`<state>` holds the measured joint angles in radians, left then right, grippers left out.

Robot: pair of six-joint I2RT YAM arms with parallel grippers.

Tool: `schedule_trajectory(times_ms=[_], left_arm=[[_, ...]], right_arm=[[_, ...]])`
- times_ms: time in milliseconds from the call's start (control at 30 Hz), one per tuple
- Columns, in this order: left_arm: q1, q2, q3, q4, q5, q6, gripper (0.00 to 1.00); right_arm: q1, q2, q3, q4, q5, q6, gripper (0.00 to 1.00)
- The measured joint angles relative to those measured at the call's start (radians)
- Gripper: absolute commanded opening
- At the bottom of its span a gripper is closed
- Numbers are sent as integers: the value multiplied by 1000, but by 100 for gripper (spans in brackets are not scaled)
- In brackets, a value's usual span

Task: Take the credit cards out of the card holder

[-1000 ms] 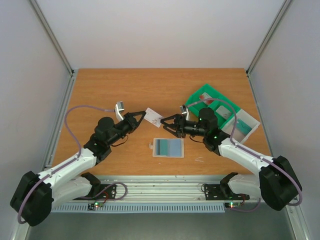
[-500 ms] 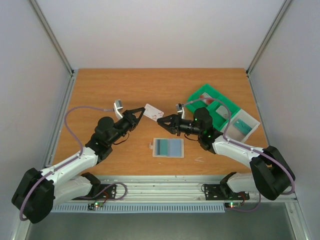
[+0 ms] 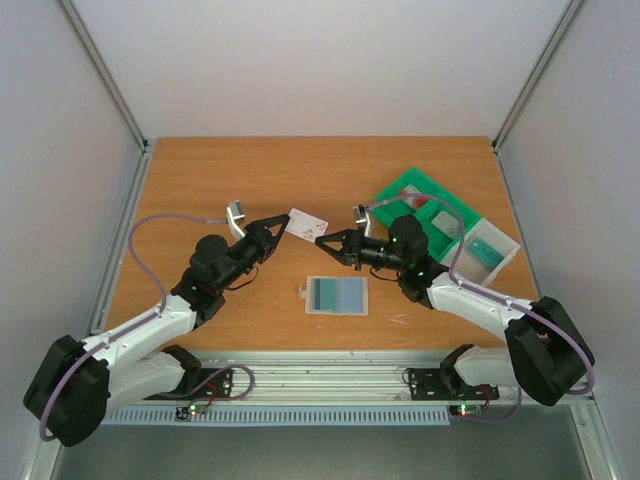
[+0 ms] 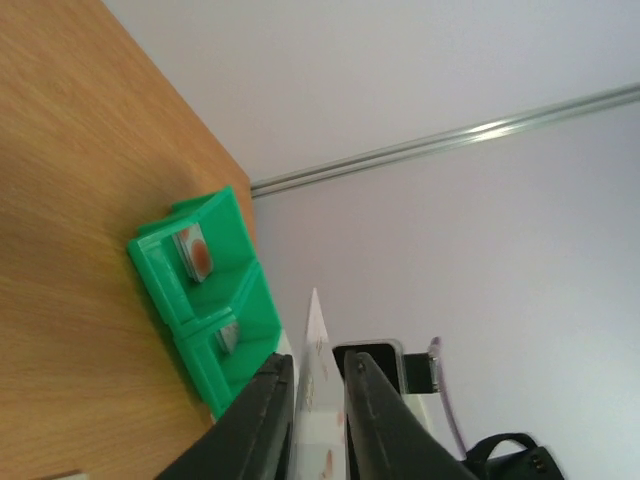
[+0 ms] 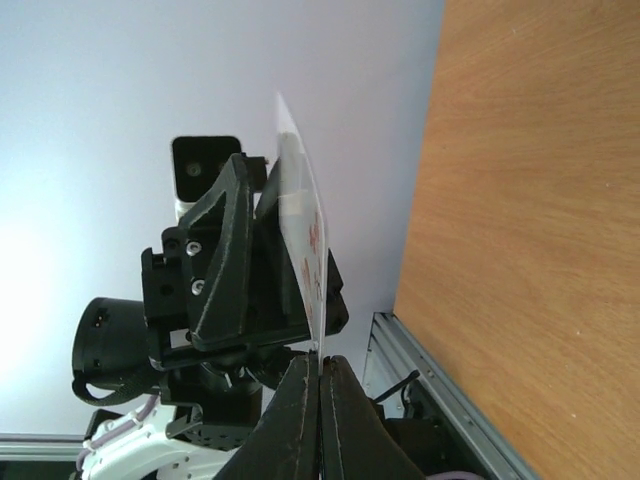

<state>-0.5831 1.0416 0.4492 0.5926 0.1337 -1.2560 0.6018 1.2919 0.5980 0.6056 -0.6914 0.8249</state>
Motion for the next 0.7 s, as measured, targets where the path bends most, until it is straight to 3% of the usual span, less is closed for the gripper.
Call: schedule_trajectory(times_ms=[167, 300, 333, 367, 467, 700], left_arm=[[-1, -43, -16, -24, 1, 3, 74], [-1, -130, -7, -148, -5, 49, 96], [-1, -166, 29, -271, -9, 86, 99], [-1, -166, 29, -271, -9, 86, 99], [-1, -196, 115, -478, -12, 178, 99], [-1, -233, 187, -753, -10, 336, 99]], right_arm=[[2, -63, 0, -96, 1, -68, 1], [-2, -107, 10, -221, -1, -147, 1], [-4, -114, 24, -277, -2, -178, 1], [-6, -118, 46, -340, -1, -211, 1], [-11, -126, 117, -513, 6, -313, 1], [-92, -139, 216, -828, 40, -507, 1]])
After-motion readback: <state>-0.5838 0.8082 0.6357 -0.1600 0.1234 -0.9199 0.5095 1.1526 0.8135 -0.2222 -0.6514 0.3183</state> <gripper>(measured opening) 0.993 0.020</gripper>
